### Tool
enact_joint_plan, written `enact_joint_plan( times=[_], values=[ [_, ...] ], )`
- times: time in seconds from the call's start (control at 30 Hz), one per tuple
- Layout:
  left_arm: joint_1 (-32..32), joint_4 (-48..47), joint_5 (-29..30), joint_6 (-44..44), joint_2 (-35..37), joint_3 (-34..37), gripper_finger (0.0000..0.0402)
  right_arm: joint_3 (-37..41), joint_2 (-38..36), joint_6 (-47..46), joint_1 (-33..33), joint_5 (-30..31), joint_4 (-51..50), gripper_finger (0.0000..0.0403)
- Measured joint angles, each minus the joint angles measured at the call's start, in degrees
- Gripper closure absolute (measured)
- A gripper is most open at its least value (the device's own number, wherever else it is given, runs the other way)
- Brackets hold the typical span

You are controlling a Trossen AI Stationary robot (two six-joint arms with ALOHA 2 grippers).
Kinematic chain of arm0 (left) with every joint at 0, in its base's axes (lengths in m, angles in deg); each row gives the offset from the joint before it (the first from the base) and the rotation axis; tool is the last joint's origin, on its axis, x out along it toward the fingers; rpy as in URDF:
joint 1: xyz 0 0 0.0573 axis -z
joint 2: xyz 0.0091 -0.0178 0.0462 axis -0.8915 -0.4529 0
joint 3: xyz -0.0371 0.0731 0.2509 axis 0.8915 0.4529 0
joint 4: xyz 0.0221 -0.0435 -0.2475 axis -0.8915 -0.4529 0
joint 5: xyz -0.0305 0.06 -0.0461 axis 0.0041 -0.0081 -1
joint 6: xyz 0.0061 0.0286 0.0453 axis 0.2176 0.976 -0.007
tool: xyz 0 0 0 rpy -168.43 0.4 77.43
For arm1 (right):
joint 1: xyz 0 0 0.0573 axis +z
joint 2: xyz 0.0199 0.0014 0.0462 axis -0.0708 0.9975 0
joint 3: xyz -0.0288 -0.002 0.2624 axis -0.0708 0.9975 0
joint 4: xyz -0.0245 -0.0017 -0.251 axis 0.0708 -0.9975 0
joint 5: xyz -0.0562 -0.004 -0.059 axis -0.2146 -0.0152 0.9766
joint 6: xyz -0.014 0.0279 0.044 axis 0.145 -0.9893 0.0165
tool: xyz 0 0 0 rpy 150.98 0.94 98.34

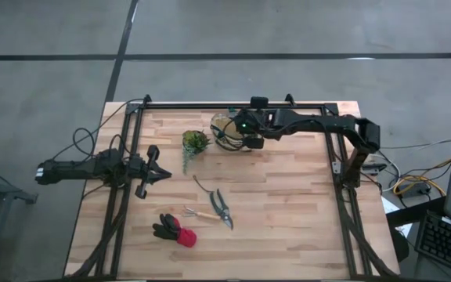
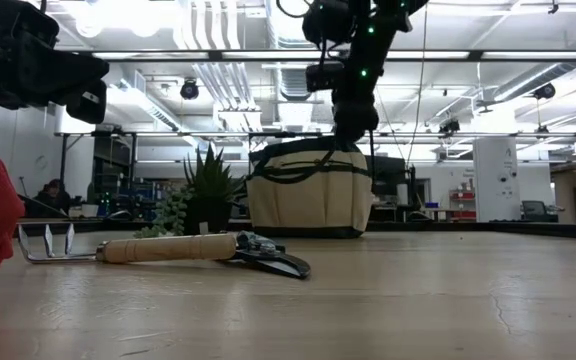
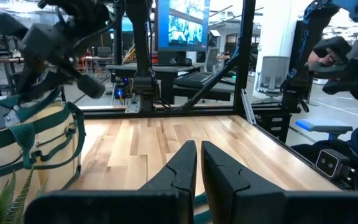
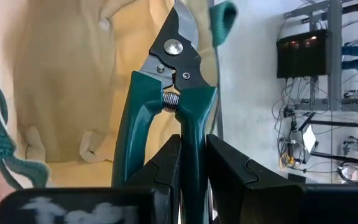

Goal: Pick & Place Garden tools in Gardening bag
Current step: Put the right green shear scissors into the gardening bag

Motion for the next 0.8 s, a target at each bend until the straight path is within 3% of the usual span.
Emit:
enact_joint_plan(
  times=[0.33,0.6,0.8],
  values=[
    [0.0,0.0,0.0,0.0,0.0,0.0,0.0374,0.0,2.3,1.7,0.0,-0.3,2.0,0.0346],
    [0.0,0.0,0.0,0.0,0.0,0.0,0.0374,0.1,2.5,1.2,0.0,-8.5,4.4,0.0346],
    [0.0,0.0,0.0,0.0,0.0,0.0,0.0374,0.1,2.5,-0.4,-0.3,-9.2,6.1,0.0346]
  ],
)
